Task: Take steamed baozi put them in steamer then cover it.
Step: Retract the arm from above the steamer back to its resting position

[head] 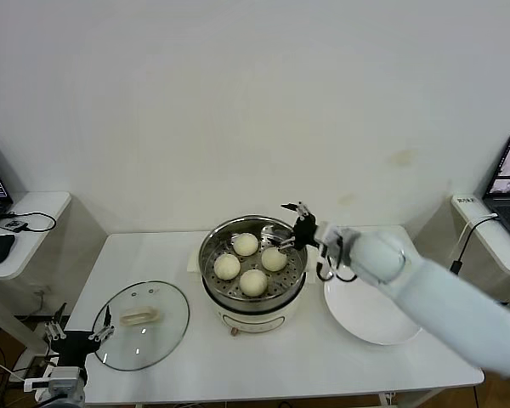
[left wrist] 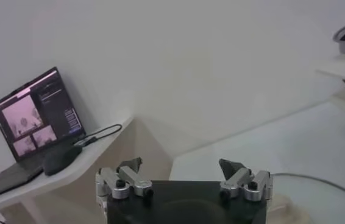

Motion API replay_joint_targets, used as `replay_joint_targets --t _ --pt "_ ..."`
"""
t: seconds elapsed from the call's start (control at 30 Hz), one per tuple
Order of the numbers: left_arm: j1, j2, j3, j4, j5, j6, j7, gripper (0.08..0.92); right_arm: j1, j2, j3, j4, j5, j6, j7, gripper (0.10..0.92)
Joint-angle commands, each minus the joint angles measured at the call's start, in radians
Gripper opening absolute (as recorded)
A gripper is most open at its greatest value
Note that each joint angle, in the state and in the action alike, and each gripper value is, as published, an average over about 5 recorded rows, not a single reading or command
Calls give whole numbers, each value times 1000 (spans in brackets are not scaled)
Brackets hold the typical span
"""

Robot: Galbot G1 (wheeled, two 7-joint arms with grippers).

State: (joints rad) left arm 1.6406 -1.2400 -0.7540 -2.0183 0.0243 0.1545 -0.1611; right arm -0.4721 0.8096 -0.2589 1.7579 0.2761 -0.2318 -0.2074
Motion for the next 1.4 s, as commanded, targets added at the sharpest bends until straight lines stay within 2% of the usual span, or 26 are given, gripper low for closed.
replay_joint_targets --t 0.03,0.13,0.33,0.53,0.7,0.9,1.4 --pt "-10 -6 18 31 64 -39 0 823 -749 282 740 86 -207 380 104 823" --pt "-28 -1 21 69 174 -80 -1 823 -859 405 838 104 -234 422 65 823" --pt "-45 39 -31 163 662 -188 10 823 -1038 613 990 191 -235 438 43 823" --pt "-31 126 -33 236 979 -221 6 823 -1139 685 1055 224 -244 455 74 823" --pt "-38 149 13 269 1048 -228 7 823 -1160 710 1118 272 -228 438 93 823" --pt "-64 142 68 277 1077 -218 19 823 -1173 719 1177 296 -214 417 99 823" --pt "-44 112 110 240 1081 -183 47 823 -1186 738 1198 272 -225 418 95 823"
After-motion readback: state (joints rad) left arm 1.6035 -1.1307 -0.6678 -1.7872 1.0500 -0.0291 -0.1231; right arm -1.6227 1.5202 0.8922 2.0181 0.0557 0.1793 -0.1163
